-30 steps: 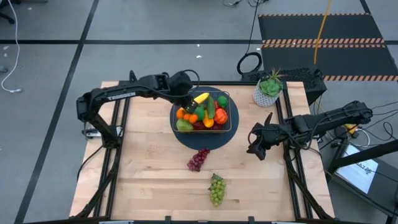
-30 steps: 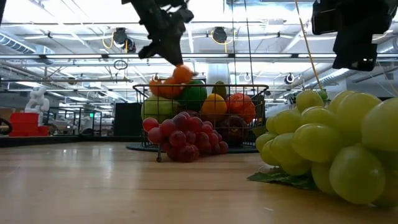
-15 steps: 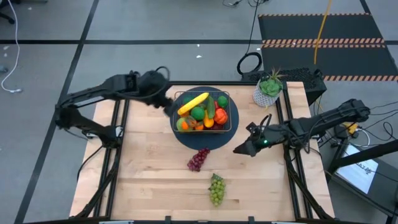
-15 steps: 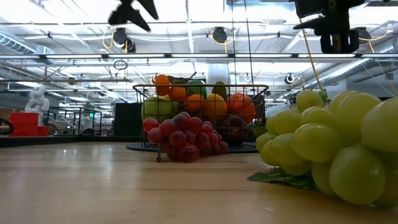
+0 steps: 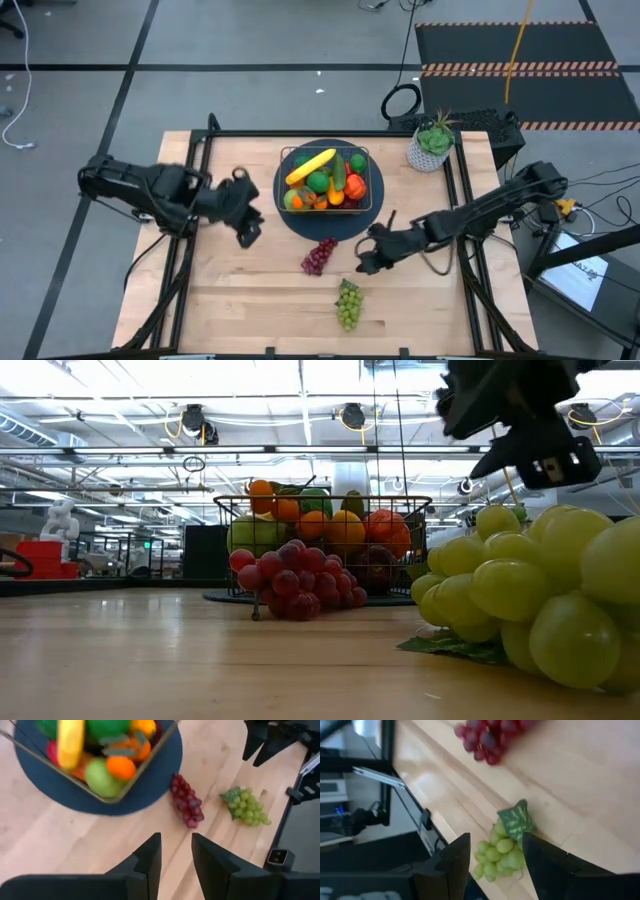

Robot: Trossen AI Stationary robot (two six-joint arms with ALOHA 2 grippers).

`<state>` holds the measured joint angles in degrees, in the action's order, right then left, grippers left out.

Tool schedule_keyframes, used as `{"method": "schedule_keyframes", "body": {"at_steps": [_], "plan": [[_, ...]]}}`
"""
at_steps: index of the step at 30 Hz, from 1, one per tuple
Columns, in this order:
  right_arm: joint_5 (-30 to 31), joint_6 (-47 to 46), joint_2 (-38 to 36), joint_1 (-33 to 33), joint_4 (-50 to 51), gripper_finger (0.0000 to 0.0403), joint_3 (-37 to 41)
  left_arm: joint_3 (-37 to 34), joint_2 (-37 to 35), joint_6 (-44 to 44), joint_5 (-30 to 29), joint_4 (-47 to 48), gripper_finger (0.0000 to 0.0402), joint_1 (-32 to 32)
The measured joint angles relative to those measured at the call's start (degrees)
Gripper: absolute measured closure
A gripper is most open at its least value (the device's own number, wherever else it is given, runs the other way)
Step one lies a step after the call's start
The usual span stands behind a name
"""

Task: Build produce basket
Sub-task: Put the green grapes into the wire basket

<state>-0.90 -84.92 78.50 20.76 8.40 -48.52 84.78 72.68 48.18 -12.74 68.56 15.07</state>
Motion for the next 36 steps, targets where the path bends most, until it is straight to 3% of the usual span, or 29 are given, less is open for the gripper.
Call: {"method": "schedule_keyframes", "body": {"at_steps": [4,9,19,23,30,36], "plan": [[-6.6,0.1,6.0,-1.2,1.6,0.0227,-3.9,-5.3,0.0,6.0,-2.9,-3.3,0.0295,5.9],[-14.1,-1.5,11.8,-2.0,2.6,0.0217,-5.3,-13.4,0.1,11.2,-1.4,-10.3,0.0295,10.4],[-14.1,-2.3,18.0,-2.0,-3.8,0.0135,-5.3,-21.7,0.1,16.5,0.0,-24.0,0.0295,15.4],[-12.6,-5.6,21.1,-2.0,-5.8,0.0122,-5.3,-22.5,0.1,16.7,-0.4,-25.2,0.0295,15.8],[-12.9,-10.6,24.8,-1.9,-11.4,0.0145,-5.3,-22.5,0.1,15.1,-0.8,-25.3,0.0295,15.8],[-12.8,-11.5,25.2,-1.3,-11.6,0.0206,-5.3,-22.5,0.1,14.8,-0.8,-25.2,0.0295,15.8]]}}
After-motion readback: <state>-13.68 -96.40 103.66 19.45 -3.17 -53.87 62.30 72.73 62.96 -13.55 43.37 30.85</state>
